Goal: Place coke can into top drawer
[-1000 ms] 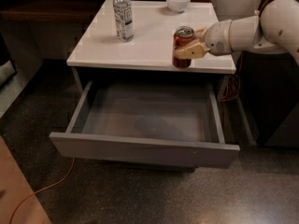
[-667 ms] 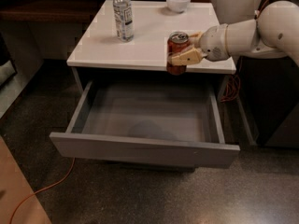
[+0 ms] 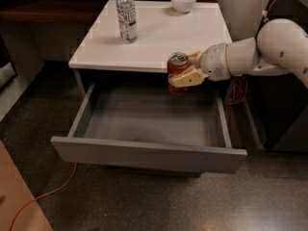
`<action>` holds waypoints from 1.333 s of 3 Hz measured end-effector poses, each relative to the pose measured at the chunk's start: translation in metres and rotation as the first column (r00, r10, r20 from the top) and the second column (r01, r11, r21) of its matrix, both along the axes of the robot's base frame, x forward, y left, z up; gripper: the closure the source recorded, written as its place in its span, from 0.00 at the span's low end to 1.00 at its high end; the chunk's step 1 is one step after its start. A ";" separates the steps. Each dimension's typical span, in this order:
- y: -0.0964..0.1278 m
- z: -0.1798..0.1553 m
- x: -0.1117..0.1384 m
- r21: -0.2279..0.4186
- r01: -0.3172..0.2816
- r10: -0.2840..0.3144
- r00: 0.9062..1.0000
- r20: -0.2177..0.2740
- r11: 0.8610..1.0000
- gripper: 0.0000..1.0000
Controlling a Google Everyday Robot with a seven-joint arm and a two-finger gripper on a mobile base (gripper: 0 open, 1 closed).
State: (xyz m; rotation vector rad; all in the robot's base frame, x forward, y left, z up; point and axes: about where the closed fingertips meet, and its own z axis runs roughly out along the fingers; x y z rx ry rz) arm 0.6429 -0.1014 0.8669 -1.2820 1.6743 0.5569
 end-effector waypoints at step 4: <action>-0.006 -0.095 0.022 -0.235 0.019 0.004 0.995 0.096 0.972 1.00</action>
Offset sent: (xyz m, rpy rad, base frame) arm 0.0126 -0.0128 -0.0831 -0.2231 -0.1041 -0.0014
